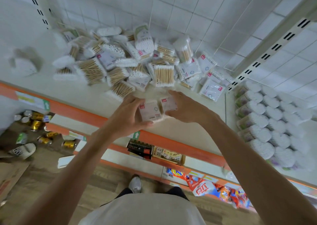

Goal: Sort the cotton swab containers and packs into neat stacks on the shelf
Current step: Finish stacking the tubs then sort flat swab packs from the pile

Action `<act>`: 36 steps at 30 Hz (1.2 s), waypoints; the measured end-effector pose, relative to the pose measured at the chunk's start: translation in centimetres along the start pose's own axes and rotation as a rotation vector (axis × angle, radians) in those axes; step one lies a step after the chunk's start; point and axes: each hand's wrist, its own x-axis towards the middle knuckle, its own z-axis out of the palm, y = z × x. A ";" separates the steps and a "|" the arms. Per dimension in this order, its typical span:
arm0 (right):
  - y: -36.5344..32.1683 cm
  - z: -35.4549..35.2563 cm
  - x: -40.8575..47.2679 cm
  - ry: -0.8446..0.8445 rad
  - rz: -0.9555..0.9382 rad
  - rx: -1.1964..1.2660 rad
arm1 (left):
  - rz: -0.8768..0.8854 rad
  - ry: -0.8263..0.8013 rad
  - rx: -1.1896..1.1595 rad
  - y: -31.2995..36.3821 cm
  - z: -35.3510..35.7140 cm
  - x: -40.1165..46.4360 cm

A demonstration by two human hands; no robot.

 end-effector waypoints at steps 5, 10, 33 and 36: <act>0.5 1.4 -1.0 0.171 -0.012 -0.018 | 0.051 0.074 -0.116 -0.5 -0.1 -0.2; 1.5 4.4 -3.1 0.422 -0.094 0.096 | 0.093 0.101 -0.224 -0.4 0.4 -1.0; 2.4 8.6 -4.7 0.608 -0.156 0.340 | -0.031 0.123 -0.526 0.4 -0.2 -1.3; 2.6 8.0 -5.5 0.630 -0.139 0.344 | -0.050 0.153 -0.620 2.0 0.4 -1.3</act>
